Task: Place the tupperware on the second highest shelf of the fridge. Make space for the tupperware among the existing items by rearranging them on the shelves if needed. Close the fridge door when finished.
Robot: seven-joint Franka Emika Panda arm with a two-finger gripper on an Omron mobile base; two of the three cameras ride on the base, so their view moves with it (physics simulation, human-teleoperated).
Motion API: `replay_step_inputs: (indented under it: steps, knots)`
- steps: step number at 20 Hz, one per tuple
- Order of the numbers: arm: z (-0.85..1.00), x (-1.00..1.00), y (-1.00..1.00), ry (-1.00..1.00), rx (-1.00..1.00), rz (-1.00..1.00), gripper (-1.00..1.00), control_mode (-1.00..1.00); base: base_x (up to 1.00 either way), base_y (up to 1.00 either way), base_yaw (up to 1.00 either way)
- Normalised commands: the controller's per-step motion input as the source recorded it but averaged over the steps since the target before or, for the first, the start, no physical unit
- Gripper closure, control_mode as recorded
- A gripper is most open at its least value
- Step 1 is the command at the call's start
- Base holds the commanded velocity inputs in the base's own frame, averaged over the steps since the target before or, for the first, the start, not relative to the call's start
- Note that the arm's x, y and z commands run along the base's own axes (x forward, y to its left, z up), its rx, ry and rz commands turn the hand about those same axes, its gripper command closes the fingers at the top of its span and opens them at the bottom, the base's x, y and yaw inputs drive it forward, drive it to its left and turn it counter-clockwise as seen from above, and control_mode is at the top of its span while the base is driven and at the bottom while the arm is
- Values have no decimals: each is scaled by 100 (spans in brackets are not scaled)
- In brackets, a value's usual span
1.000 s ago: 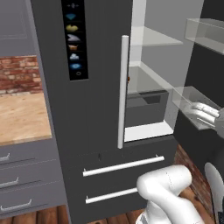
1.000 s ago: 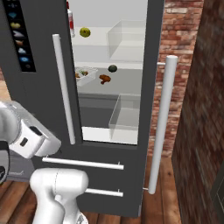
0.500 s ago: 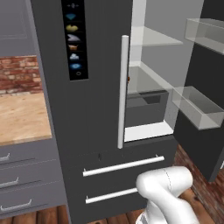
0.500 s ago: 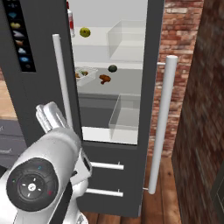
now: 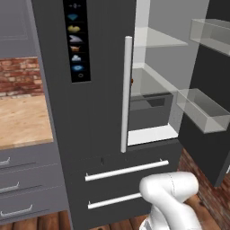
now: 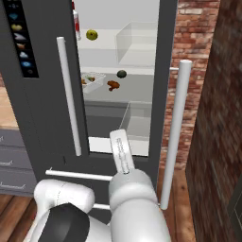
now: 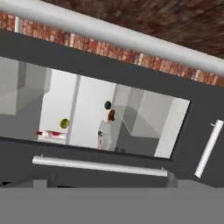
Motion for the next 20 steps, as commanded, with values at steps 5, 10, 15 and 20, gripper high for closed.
replay_step_inputs:
  steps: [5,10,15,20]
  knots:
    - [-36,15,-30,-17,11,-20,-100,-100,0,0,0]
    - [-18,63,-12,-4,5,-19,-100,-100,0,0,0]
    - [-9,67,-51,0,8,-5,-100,-100,0,0,0]
    - [-7,19,-94,0,12,0,-100,-100,0,0,0]
